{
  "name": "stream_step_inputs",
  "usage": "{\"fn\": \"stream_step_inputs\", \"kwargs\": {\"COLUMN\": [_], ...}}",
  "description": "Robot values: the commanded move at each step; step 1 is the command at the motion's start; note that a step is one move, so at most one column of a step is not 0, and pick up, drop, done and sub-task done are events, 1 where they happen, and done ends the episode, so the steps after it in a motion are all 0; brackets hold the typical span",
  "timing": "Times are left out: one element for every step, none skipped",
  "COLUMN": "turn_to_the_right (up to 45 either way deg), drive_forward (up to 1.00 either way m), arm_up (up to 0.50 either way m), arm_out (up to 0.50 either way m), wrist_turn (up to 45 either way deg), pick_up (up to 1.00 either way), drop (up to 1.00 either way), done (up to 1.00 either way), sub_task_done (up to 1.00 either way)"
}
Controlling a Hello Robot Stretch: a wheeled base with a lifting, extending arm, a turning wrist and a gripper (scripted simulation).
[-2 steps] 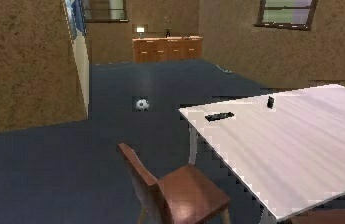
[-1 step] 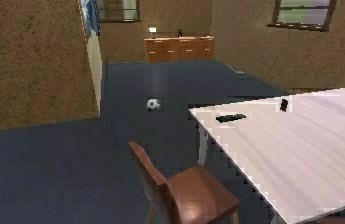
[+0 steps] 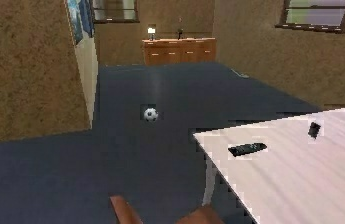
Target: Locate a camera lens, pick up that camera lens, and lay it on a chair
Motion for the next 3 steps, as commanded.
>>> {"fn": "stream_step_inputs", "kwargs": {"turn_to_the_right": [3.0,3.0,-6.0], "drive_forward": [0.00,0.00,0.00], "arm_up": [0.00,0.00,0.00], "arm_out": [0.00,0.00,0.00], "wrist_turn": [0.0,0.0,0.0], "pick_up": [0.00,0.00,0.00], "drop": [0.00,0.00,0.00], "done": [0.00,0.00,0.00], "sub_task_done": [0.00,0.00,0.00]}}
